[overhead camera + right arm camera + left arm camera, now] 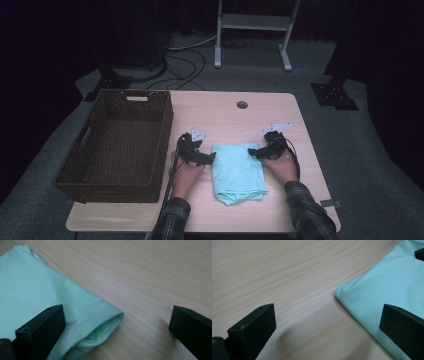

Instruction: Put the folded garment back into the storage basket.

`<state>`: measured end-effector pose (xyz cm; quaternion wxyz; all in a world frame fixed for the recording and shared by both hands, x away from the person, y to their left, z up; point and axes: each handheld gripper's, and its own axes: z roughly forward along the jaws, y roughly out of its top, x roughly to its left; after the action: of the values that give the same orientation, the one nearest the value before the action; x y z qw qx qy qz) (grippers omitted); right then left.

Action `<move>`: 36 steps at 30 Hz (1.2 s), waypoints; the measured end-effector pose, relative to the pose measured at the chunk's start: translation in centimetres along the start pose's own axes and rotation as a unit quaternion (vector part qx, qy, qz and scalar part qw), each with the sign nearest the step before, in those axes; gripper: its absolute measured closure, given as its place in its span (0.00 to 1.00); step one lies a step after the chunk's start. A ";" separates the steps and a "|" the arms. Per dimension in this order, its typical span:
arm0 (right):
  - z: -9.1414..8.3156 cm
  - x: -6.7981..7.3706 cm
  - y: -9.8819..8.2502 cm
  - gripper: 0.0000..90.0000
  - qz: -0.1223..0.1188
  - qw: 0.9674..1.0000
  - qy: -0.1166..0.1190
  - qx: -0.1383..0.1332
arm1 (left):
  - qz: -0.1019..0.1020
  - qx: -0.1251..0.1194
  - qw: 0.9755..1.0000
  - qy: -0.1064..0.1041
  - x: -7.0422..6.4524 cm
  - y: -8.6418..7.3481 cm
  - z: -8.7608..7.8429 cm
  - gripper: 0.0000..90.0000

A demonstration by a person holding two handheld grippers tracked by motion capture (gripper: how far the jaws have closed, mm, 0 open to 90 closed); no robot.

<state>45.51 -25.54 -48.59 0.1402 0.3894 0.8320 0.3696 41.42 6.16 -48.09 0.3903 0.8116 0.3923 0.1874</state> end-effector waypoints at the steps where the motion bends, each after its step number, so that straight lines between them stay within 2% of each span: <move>1: 0.0 0.0 0.0 0.00 0.000 1.000 0.000 0.000 | 0.002 0.002 1.000 -0.001 -0.1 -0.1 -0.1 0.00; 11: 0.0 0.0 0.0 0.00 0.002 1.000 -0.003 0.000 | -0.004 -0.004 1.000 -0.013 -1.1 -0.8 -1.1 0.00; 15: 0.0 0.0 0.0 0.00 0.002 1.000 -0.003 0.000 | -0.017 -0.011 1.000 -0.024 -1.4 -1.2 -1.6 0.00; 26: 0.0 0.0 0.0 0.00 0.001 1.000 -0.004 0.001 | -0.009 -0.013 0.999 -0.043 -3.3 -1.9 -2.3 0.00; 36: 0.0 0.0 0.0 0.00 0.001 1.000 -0.004 0.001 | -0.003 -0.012 0.998 -0.055 -4.4 -2.4 -2.9 0.00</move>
<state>45.51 -25.49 -48.59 0.1425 0.3918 0.8312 0.3677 35.69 5.03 -48.13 0.4215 0.8147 0.3706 0.1460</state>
